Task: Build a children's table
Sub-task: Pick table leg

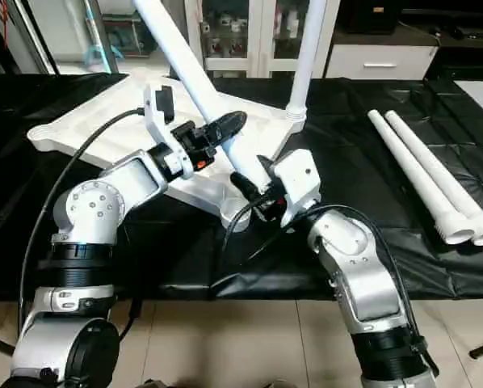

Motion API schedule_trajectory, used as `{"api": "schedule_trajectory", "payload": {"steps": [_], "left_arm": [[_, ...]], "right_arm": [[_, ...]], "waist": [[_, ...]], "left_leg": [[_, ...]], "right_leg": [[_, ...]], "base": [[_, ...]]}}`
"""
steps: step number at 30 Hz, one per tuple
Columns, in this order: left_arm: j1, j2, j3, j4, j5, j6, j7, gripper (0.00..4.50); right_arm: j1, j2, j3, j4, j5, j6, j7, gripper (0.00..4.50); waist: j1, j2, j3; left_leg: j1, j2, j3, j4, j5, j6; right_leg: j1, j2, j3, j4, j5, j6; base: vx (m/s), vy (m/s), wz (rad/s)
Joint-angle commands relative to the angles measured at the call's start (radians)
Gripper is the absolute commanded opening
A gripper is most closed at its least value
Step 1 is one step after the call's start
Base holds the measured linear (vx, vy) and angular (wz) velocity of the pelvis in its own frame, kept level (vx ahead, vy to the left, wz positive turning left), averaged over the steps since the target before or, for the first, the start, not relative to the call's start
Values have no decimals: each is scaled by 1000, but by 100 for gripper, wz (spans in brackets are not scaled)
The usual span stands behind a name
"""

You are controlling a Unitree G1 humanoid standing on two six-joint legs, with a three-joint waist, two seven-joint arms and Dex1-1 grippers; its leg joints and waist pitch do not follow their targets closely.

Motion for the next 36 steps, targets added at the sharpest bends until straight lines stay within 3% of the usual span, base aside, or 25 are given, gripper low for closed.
{"api": "schedule_trajectory", "payload": {"steps": [1,5,7,11,12,14,16,19,22,26,28,30,35,36], "left_arm": [[-26,18,14,0,23,-30,27,189],[-20,58,-7,12,75,-82,27,188],[-31,83,-13,42,102,-111,22,187],[-60,104,-7,86,109,-133,15,187],[-65,109,-6,93,109,-138,11,187],[-81,135,-7,112,117,-156,-6,187],[-88,152,-7,118,122,-165,-19,187],[-95,167,-5,127,124,-175,-35,187],[-103,185,-6,126,120,-176,-64,187],[-111,202,-14,123,114,-165,-88,187],[-108,207,-20,120,113,-163,-95,187],[-107,209,-23,121,113,-165,-99,187],[-106,209,-22,122,112,-166,-107,187],[-105,204,-32,120,114,-158,-113,187]], "right_arm": [[-17,-4,-3,-7,4,-9,21,257],[-9,-20,-11,-34,49,12,72,296],[-2,-41,-13,-56,68,26,103,310],[-4,-58,-34,-86,118,64,132,345],[-3,-62,-46,-96,140,84,141,349],[15,-132,-61,-128,191,197,203,367],[31,-223,-39,-101,121,240,232,384],[37,-289,-24,-45,43,260,222,402],[31,-303,-87,43,50,282,185,435],[53,-305,-181,56,213,303,254,446],[55,-299,-216,76,252,321,271,450],[47,-284,-253,100,270,334,273,450],[32,-276,-272,102,281,338,273,450],[17,-264,-276,71,320,355,280,450]], "waist": [[3,-22,-76],[1,-22,-77],[1,-13,-77],[3,-17,-80],[7,-15,-80],[12,-20,-79],[16,-22,-77],[19,-23,-75],[20,-29,-77],[24,-25,-78],[23,-31,-79],[25,-30,-80],[25,-31,-78],[26,-32,-78]], "left_leg": [[12,30,-16,-62,-50,119],[12,31,-18,-62,-52,125],[13,30,-20,-61,-41,128],[16,30,-18,-61,-45,124],[18,32,-19,-61,-44,125],[17,33,-20,-61,-35,130],[17,34,-19,-61,-38,122],[16,31,-17,-61,-53,100],[14,29,-16,-60,-62,90],[14,32,-18,-58,-52,120],[14,31,-16,-57,-46,133],[15,32,-16,-56,-35,136],[14,32,-16,-56,-36,127],[15,32,-16,-57,-42,124]], "right_leg": [[63,-41,37,-61,-108,-235],[65,-40,36,-60,-102,-223],[64,-39,36,-60,-90,-222],[64,-39,37,-58,-78,-230],[63,-39,37,-56,-70,-237],[66,-39,37,-54,-59,-242],[66,-41,38,-55,-75,-239],[65,-44,39,-60,-116,-233],[65,-45,37,-62,-143,-229],[66,-45,36,-56,-109,-239],[66,-45,35,-57,-100,-246],[64,-46,35,-56,-101,-253],[63,-46,33,-58,-134,-245],[63,-46,33,-59,-143,-241]], "base": [[0,0,0],[0,0,0],[0,0,0],[0,0,0],[0,0,0],[0,0,0],[0,0,0],[0,0,0],[0,0,0],[0,0,0],[0,0,0],[0,0,0],[0,0,0],[0,0,0]]}}
